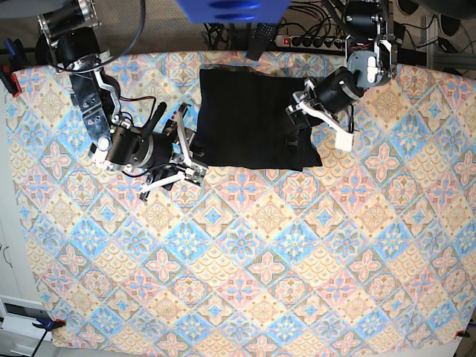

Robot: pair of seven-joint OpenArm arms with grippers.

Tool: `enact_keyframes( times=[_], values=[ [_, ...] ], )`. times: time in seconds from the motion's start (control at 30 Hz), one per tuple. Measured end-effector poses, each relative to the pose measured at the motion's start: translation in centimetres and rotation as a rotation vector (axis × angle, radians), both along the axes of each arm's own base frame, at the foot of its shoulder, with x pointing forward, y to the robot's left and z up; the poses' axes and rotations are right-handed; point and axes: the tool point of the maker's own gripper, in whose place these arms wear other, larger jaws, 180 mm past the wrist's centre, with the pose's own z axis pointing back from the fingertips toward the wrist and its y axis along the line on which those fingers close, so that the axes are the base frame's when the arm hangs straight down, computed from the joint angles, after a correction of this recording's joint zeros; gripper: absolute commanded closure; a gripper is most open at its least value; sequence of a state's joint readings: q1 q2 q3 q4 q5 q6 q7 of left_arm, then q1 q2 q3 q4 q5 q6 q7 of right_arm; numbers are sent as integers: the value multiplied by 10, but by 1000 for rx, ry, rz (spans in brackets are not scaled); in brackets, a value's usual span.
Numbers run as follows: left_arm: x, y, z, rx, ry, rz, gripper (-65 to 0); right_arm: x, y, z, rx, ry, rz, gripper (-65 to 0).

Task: Fold the T-shirt properly
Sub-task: 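Tuck the bundle's loose edge under with the left gripper, then grasp the bundle with both grippers and rotate it on the cloth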

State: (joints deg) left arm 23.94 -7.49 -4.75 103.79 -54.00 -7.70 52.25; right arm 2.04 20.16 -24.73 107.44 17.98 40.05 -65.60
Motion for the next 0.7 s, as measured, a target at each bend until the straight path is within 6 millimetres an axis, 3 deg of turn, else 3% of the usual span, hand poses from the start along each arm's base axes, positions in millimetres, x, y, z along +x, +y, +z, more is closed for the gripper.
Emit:
enact_keyframes(
  times=[0.13,0.23,0.33,0.47,0.53,0.6,0.7],
  values=[
    [-3,15,-52,4,144,41,-116,0,0,1,2,-2,0,-190],
    [2,21,-64,12,169,43,-116,1,-1,1,-2,-3,-2,-171],
    [6,20,-49,19,134,32,-116,0,0,1,1,-2,-1,-168],
    [-1,-1,10,-1,3,-86,-116,7,-1,5,-2,-20,-2,-167],
    [-9,-12,26,-19,-19,-134,-116,20,0,15,-3,-54,2,-167],
    [-21,-18,23,-13,15,-184,-116,39,3,26,31,-99,-4,-154],
    [-38,-27,12,19,55,-250,-116,45,3,7,47,-42,-39,-104]
  ],
)
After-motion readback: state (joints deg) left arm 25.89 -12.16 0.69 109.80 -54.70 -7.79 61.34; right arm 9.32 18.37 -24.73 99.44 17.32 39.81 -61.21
